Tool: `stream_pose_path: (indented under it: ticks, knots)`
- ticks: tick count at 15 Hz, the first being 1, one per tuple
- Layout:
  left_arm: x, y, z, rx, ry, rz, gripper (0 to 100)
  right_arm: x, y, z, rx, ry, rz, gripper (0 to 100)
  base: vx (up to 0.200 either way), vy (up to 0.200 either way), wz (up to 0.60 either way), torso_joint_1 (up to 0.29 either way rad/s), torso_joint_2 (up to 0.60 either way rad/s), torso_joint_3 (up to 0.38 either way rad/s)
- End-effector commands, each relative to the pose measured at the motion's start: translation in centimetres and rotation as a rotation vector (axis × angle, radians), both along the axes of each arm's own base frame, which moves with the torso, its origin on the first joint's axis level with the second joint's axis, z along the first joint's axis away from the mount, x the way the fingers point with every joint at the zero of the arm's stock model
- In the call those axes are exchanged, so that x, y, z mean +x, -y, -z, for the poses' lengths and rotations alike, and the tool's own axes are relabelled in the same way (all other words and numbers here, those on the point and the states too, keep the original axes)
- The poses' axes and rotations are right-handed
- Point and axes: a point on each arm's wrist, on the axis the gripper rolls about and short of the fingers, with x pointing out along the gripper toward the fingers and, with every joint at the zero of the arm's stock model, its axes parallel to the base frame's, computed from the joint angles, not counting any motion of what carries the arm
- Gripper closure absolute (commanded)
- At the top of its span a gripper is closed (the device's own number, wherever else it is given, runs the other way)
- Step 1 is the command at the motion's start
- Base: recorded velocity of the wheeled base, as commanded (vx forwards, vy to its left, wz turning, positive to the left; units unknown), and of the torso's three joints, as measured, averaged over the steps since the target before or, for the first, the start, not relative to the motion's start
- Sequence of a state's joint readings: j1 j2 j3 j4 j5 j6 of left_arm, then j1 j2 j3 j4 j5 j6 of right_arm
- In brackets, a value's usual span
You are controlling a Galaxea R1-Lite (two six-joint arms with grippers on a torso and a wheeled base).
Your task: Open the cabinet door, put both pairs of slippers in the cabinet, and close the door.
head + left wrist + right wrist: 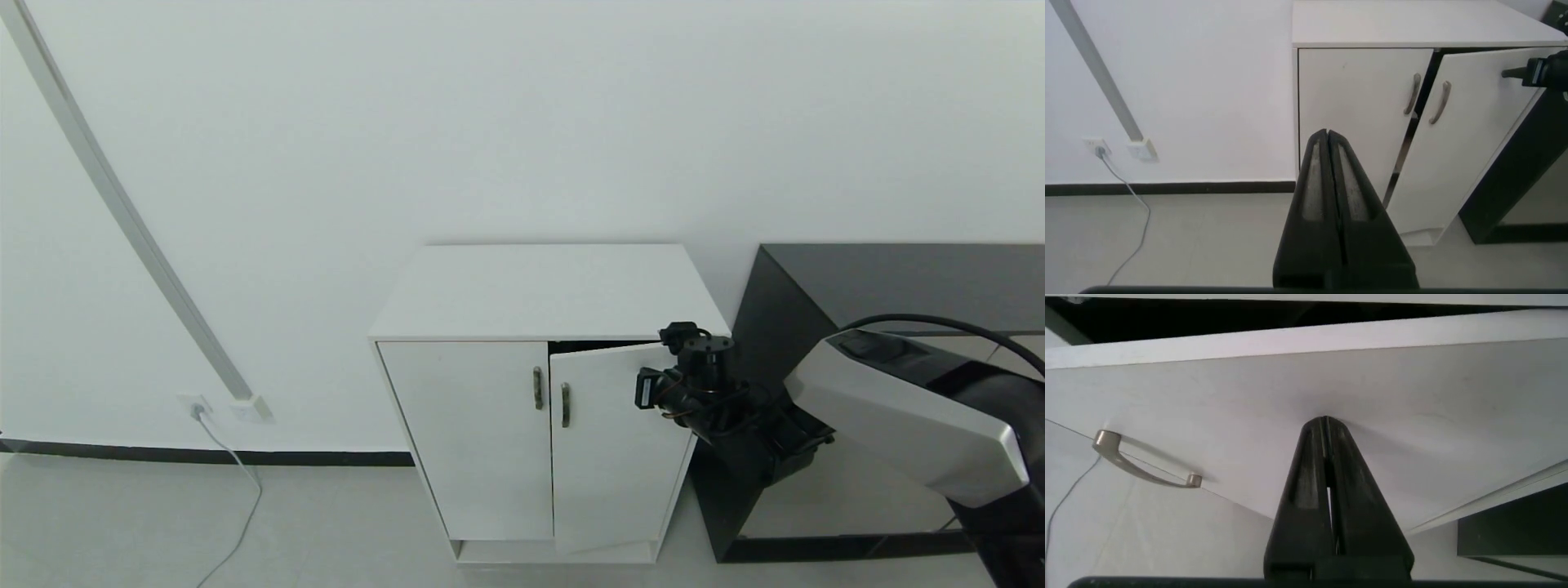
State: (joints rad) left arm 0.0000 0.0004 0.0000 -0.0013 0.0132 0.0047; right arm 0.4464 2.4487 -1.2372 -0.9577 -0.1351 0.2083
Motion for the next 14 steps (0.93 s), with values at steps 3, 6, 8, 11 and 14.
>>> stream_pose_path:
  ticks: [3,6,8,11,14]
  knots:
    - [0.0,0.0,0.0,0.0,0.001,-0.001,100,0.45,0.11,-0.09,0.005,0.012,0.009,100,0.0,0.0,0.0,0.0,0.0,0.0]
    - [0.01,0.0,-0.01,0.0,-0.001,-0.001,100,0.58,0.28,-0.16,0.007,0.015,0.014,100,0.0,0.0,0.0,0.0,0.0,0.0]
    - [0.01,0.0,-0.01,0.0,-0.001,-0.001,100,0.61,0.27,-0.12,0.007,0.015,0.014,100,0.0,0.0,0.0,0.0,0.0,0.0]
    - [0.01,0.0,-0.01,0.0,-0.001,-0.001,100,0.77,0.35,-0.05,0.007,0.016,0.017,100,0.0,0.0,0.0,0.0,0.0,0.0]
    - [0.01,0.0,-0.01,0.0,-0.001,-0.001,100,1.02,0.4,-0.12,0.01,0.023,0.02,100,0.0,0.0,0.0,0.0,0.0,0.0]
